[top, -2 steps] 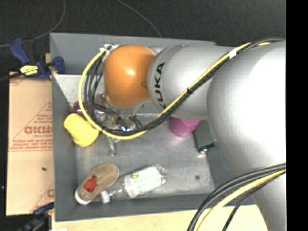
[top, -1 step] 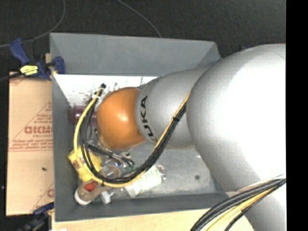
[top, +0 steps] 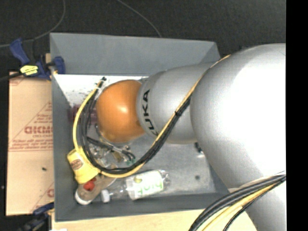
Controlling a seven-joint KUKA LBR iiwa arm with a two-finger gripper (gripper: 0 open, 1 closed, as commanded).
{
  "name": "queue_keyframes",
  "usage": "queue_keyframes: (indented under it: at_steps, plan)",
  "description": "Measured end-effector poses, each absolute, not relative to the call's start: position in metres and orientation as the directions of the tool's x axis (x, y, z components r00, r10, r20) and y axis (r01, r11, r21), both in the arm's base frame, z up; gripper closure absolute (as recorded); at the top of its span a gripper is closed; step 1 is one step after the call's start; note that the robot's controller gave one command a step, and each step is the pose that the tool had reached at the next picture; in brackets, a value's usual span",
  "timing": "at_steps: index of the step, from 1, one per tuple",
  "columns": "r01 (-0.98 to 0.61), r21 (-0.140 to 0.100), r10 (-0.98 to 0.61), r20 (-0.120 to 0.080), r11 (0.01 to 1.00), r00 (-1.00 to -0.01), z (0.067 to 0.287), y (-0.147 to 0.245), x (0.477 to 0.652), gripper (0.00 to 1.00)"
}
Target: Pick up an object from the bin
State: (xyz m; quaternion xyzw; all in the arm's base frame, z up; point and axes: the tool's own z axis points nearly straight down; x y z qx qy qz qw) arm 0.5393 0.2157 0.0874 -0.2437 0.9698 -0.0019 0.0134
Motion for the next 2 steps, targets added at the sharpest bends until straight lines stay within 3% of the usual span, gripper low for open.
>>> queue_keyframes:
  at_steps: [2]
  plan:
    - [-0.472,-0.01,-0.472,-0.025,0.882,-0.881,0.0912,0.215,0.539,1.0]
